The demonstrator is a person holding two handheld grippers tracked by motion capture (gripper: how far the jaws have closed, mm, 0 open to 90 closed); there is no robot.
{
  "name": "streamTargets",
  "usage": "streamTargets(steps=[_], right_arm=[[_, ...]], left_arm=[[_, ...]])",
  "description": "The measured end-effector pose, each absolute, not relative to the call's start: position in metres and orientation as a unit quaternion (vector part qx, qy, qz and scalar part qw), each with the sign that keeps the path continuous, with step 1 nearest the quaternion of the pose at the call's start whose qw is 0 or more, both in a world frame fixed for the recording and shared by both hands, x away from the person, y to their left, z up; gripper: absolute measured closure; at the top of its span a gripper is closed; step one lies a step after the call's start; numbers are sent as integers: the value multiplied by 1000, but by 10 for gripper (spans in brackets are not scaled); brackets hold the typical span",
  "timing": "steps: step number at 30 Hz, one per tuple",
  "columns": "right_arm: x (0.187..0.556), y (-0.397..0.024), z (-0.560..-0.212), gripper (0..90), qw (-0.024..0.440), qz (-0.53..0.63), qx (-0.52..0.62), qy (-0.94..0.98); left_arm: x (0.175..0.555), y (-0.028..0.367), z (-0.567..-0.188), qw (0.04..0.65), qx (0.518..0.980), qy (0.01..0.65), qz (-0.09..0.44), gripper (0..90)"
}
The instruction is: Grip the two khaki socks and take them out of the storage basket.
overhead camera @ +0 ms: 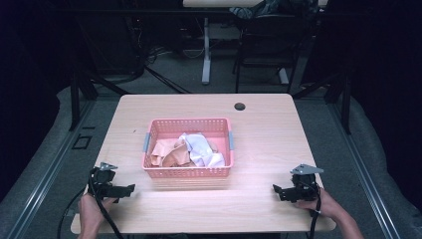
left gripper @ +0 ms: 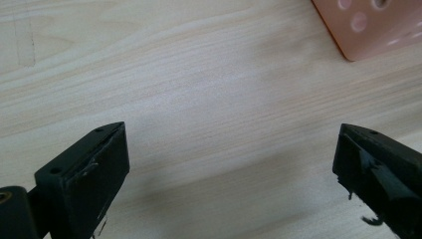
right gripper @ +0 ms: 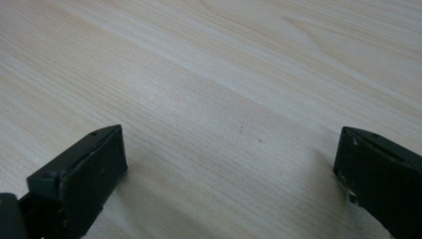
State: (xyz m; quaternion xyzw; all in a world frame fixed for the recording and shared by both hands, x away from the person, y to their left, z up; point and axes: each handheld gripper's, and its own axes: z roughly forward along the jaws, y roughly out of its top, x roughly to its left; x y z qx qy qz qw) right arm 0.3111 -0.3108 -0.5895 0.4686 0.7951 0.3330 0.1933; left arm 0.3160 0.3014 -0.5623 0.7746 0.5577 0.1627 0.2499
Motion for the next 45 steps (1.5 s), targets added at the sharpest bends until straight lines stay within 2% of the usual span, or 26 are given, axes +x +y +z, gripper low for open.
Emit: streamTargets(steps=[6,23,38,45], right_arm=[[311,-311,-589,0,195,331,469,795],[311,-311,-589,0,195,331,469,795],[311,-311,-589,0,195,331,469,795],[311,-311,-589,0,195,330,469,796]], left_arm=[[318,299,-563,242,787,542,169,25],[317,306,-554,247,779,552,168,5],[313,310,-526,272,779,539,171,4],[315,310,-516,296,781,532,140,3]])
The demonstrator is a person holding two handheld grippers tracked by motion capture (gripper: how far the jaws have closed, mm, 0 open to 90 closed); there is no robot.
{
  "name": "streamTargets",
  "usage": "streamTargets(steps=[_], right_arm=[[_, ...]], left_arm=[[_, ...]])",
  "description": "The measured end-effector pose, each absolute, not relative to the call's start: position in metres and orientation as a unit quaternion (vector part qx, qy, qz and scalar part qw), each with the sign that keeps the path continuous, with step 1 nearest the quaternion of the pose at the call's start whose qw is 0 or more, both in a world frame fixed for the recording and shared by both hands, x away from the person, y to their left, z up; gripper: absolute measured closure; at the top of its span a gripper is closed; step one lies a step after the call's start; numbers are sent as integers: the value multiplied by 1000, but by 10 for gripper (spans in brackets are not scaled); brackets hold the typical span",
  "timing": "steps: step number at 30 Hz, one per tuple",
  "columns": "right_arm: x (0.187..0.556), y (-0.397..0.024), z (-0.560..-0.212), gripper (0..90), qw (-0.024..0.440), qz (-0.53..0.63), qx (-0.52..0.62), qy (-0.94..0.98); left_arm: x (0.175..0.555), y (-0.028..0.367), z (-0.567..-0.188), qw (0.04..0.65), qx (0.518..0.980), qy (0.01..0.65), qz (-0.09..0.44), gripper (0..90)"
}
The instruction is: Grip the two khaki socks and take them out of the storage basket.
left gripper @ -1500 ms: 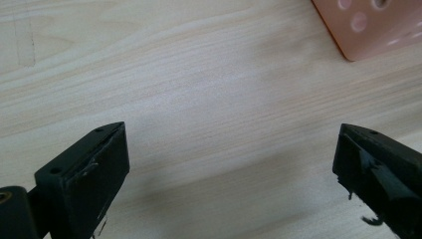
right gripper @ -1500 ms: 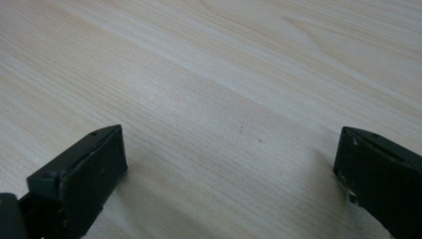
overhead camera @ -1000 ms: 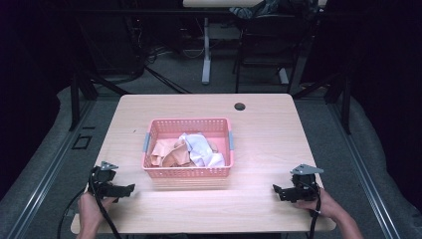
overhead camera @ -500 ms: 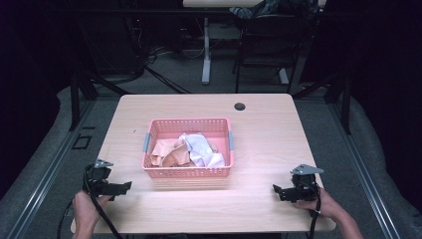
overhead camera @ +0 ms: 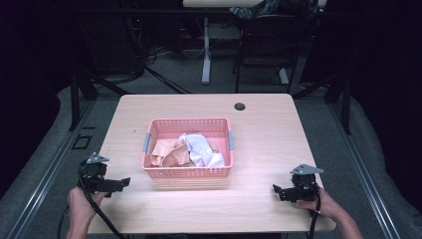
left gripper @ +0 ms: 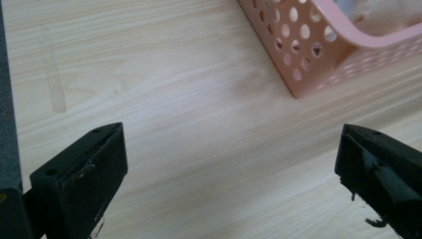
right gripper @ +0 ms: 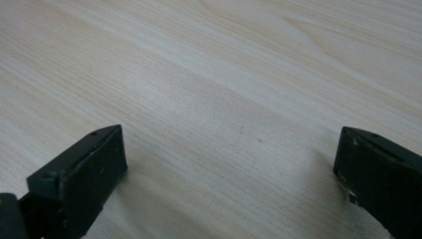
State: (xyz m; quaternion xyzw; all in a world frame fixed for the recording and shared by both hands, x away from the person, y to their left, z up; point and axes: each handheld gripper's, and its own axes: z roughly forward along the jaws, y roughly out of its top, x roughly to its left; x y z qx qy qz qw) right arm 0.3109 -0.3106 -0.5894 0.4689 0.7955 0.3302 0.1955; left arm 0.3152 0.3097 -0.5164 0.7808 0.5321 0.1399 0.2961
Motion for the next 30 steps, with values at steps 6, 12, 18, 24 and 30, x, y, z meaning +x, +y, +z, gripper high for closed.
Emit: streamTargets(steps=[6,12,18,24,30], right_arm=[[311,-311,-589,0,194,332,469,795],[311,-311,-589,0,195,330,469,796],[311,-311,-589,0,195,330,469,795],[311,-310,-589,0,194,332,469,795],[311,-311,-589,0,194,332,469,795]], left_arm=[[320,304,-510,294,792,520,129,3],[328,297,-498,297,801,504,127,3],[341,286,-484,301,808,499,88,3],[354,268,-473,295,826,473,88,3],[367,247,-466,297,832,461,78,4]])
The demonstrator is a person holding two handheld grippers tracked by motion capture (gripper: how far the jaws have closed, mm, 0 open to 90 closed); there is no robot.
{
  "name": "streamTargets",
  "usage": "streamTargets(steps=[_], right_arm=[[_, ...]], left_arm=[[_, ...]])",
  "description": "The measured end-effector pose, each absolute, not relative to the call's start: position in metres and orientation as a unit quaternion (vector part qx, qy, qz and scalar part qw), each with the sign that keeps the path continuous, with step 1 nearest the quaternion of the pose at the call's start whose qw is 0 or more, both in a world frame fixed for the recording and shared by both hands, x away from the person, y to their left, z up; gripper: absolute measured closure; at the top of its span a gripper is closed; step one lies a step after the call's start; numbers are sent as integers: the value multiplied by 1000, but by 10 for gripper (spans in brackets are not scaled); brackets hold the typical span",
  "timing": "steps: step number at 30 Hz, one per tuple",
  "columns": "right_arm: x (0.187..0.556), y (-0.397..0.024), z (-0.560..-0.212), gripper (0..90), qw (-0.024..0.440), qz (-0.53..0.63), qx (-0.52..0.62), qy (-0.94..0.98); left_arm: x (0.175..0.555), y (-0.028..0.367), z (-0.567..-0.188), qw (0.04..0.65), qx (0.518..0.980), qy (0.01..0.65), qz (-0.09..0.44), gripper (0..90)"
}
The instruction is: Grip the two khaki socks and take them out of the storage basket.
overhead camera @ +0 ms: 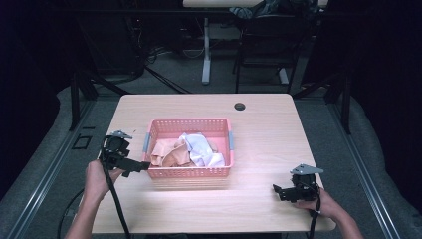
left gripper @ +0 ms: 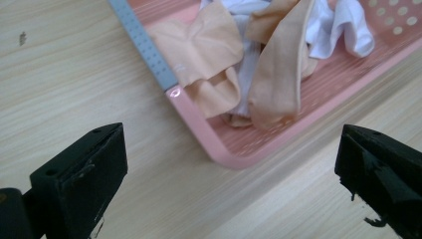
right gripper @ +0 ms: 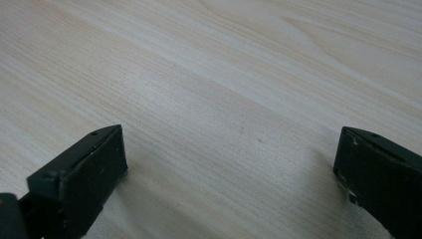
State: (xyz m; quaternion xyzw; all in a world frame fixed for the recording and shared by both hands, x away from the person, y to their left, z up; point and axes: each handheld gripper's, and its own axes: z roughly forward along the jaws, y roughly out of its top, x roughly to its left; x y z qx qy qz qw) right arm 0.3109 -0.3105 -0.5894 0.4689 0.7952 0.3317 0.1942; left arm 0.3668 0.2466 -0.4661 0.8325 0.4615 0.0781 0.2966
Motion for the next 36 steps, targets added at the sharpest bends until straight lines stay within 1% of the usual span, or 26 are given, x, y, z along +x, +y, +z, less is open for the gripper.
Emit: streamTargets(steps=[3,7,11,14,18,21,26,29,33,34,35,36], right_arm=[[311,-311,-589,0,195,330,469,796],[311,-311,-589,0,195,330,469,796],[311,-311,-589,0,195,330,469,795],[311,-311,-589,0,195,330,469,795],[311,-311,-589,0,195,330,469,796],[311,-311,-589,0,195,330,469,796],[311,-311,-589,0,195,330,469,796],[311,-311,-589,0,195,330,469,796],[311,-311,-589,0,195,330,469,796],[311,-311,-589,0,195,330,469,796],[311,-311,-589,0,195,330,469,796],[311,-311,-589,0,195,330,469,796]], left_arm=[[373,234,-464,299,836,452,83,34],[384,216,-462,299,845,436,74,50],[395,198,-464,298,852,425,70,89],[402,187,-468,293,857,419,61,103],[411,176,-473,287,864,411,52,148],[416,170,-476,282,864,415,46,159],[427,160,-482,263,870,414,51,177],[433,154,-487,260,870,417,42,201],[438,151,-492,259,868,423,35,269],[439,150,-493,255,869,423,38,306],[439,149,-495,250,869,426,37,368],[440,148,-495,248,869,426,36,396]])
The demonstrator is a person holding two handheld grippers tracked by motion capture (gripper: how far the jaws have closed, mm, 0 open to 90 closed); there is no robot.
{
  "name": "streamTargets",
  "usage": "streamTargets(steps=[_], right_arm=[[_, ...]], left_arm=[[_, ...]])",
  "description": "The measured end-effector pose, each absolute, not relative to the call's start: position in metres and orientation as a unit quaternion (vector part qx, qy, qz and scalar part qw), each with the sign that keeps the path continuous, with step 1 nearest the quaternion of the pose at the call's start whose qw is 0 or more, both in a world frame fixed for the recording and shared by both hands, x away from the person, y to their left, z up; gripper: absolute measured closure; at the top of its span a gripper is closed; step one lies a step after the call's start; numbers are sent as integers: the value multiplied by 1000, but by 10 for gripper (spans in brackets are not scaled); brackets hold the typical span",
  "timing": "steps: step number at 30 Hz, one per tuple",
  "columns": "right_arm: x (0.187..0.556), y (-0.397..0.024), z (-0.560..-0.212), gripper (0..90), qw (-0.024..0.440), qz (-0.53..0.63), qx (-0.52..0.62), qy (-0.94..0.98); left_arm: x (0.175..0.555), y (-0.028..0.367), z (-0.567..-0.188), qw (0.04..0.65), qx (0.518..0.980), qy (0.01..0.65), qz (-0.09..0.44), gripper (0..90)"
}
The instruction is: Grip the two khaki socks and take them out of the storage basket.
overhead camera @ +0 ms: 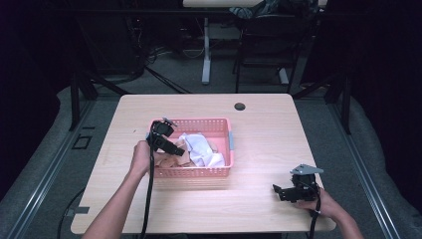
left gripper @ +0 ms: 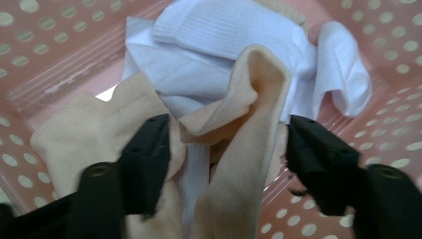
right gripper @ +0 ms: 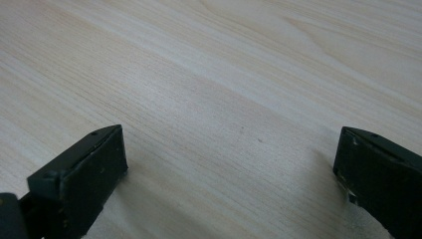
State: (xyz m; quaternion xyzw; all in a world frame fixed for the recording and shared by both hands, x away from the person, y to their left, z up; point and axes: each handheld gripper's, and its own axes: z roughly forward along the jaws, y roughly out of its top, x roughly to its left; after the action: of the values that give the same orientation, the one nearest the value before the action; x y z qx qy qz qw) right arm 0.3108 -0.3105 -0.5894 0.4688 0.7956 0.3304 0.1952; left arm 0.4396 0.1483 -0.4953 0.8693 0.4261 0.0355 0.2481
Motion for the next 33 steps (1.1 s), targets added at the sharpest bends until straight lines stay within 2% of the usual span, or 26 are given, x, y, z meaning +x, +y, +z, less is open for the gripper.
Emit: streamTargets(steps=[6,7,14,18,33], right_arm=[[311,-311,-589,0,195,330,469,796],[311,-311,-589,0,195,330,469,796],[311,-311,-589,0,195,330,469,796],[311,-311,-589,0,195,330,469,796],[311,-311,-589,0,195,330,469,796]], left_arm=[[437,145,-498,243,876,416,39,628],[437,145,-498,242,876,415,40,699],[435,148,-496,249,873,418,43,808],[432,152,-491,260,869,418,45,832],[428,175,-458,289,858,420,68,831]])
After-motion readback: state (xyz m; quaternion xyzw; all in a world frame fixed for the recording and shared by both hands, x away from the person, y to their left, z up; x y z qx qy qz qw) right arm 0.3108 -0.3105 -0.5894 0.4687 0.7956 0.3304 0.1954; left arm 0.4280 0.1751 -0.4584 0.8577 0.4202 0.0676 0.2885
